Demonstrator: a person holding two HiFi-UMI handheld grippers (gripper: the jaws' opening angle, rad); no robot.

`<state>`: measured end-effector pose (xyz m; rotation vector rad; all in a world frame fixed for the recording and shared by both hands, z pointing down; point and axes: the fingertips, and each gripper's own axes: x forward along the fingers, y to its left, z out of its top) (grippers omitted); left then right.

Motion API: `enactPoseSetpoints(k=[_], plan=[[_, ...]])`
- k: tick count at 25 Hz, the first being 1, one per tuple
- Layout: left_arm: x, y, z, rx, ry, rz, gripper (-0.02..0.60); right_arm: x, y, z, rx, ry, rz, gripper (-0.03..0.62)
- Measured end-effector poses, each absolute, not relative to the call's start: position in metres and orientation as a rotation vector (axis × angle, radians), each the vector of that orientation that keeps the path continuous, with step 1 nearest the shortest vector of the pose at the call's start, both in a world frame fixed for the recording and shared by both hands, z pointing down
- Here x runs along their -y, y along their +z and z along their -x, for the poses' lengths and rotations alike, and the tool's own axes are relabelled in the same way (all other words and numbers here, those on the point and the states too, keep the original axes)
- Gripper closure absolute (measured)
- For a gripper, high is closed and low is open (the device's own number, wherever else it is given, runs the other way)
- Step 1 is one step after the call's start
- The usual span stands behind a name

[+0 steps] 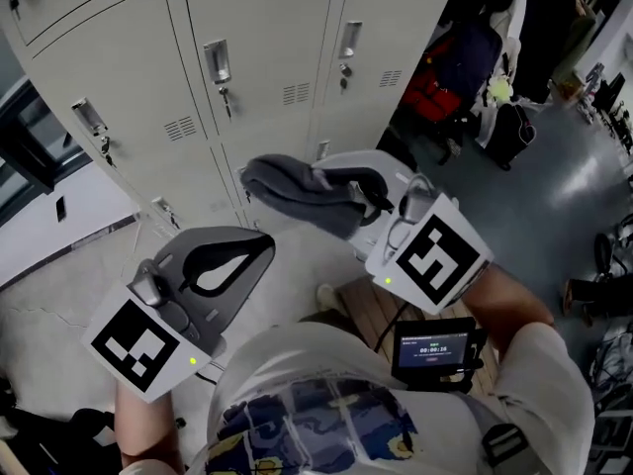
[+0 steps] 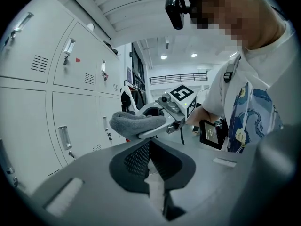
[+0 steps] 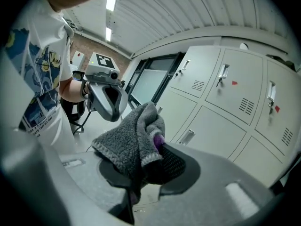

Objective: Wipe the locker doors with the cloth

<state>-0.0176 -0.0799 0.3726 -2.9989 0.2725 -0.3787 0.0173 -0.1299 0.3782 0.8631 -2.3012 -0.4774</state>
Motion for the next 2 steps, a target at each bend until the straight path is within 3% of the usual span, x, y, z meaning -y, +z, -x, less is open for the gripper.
enactPoseSetpoints(k=[2], plan=[[0.0730, 0.3804, 0.0168, -0.254, -0.382, 3.007, 0.578, 0.1192, 0.3929, -0.0215, 2.288, -0.420, -0.874, 0.490]])
